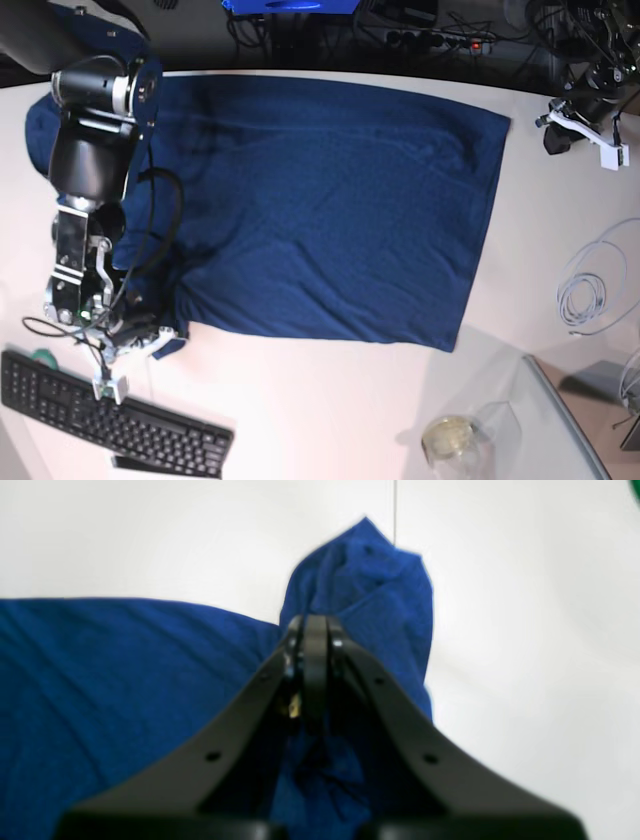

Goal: Layout the t-shirt on the table in an organized manner, then fold the t-shirt properly
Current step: 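Drag the grasped sleeve with the right gripper across the shirt body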

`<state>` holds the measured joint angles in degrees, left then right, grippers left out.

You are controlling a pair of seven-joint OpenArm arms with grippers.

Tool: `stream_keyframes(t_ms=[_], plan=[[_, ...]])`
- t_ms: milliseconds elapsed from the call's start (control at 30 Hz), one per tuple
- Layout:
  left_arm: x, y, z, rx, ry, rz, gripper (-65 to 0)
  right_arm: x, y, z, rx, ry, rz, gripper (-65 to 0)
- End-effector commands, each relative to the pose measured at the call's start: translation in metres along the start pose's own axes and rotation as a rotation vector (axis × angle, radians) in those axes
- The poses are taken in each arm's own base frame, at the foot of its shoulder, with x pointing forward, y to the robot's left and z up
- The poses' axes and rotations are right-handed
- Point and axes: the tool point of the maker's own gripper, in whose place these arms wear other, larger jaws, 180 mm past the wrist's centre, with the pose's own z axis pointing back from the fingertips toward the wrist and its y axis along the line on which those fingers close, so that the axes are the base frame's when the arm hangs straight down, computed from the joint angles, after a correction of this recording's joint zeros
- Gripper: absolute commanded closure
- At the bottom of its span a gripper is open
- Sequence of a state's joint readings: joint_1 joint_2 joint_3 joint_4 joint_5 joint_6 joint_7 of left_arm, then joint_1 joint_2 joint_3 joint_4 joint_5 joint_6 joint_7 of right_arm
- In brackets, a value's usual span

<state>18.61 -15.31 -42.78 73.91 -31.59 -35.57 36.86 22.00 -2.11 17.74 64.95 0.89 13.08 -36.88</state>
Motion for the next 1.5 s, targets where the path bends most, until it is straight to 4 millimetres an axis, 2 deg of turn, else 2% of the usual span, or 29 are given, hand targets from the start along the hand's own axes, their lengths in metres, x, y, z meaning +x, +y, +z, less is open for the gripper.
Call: stream_keyframes(t_ms=[0,167,367,567,733,833,867,900,1033,1067,1167,1467], plan=[[0.017,0.004,0.004,0.002,-0.044,-0.018,0.0,0.023,0.012,0.009,0.033,-0.066,0.023,-0.2],[0.019,0.005,0.005,0.003,-0.046,-0.024,0.0,0.018,0.059,0.039,0.128,-0.068,0.153,-0.3],[0.019,0.005,0.005,0.003,-0.046,-0.024,0.0,-0.008,0.126,0.066,0.292,-0.085,0.269,-0.3],[0.019,0.004,0.005,0.001,-0.045,-0.025,0.0,-0.036,0.175,0.068,0.413,-0.034,0.355,-0.5],[0.018,0.004,0.005,0.002,-0.042,-0.023,0.0,-0.037,0.212,0.077,0.476,-0.069,0.430,-0.6],[0.016,0.005,0.005,0.003,-0.039,-0.023,0.0,-0.030,0.204,0.071,0.402,-0.094,0.341,-2.0],[0.015,0.005,0.006,0.004,-0.037,-0.023,0.0,-0.033,0.200,0.069,0.375,-0.088,0.333,-5.1],[0.015,0.005,0.006,0.005,-0.037,-0.023,0.0,-0.042,0.192,0.065,0.343,-0.074,0.374,-10.5],[0.015,0.005,0.006,0.005,-0.037,-0.023,0.0,-0.085,0.196,0.058,0.318,-0.007,0.632,-36.9],[0.015,0.005,0.006,0.005,-0.037,-0.023,0.0,-0.090,0.194,0.056,0.314,0.007,0.644,-38.9],[0.015,0.005,0.006,0.005,-0.037,-0.023,0.0,-0.092,0.190,0.047,0.311,-0.006,0.629,-36.9],[0.014,0.006,0.007,0.006,-0.035,-0.025,0.0,-0.098,0.151,0.001,0.230,0.074,0.602,-36.8]])
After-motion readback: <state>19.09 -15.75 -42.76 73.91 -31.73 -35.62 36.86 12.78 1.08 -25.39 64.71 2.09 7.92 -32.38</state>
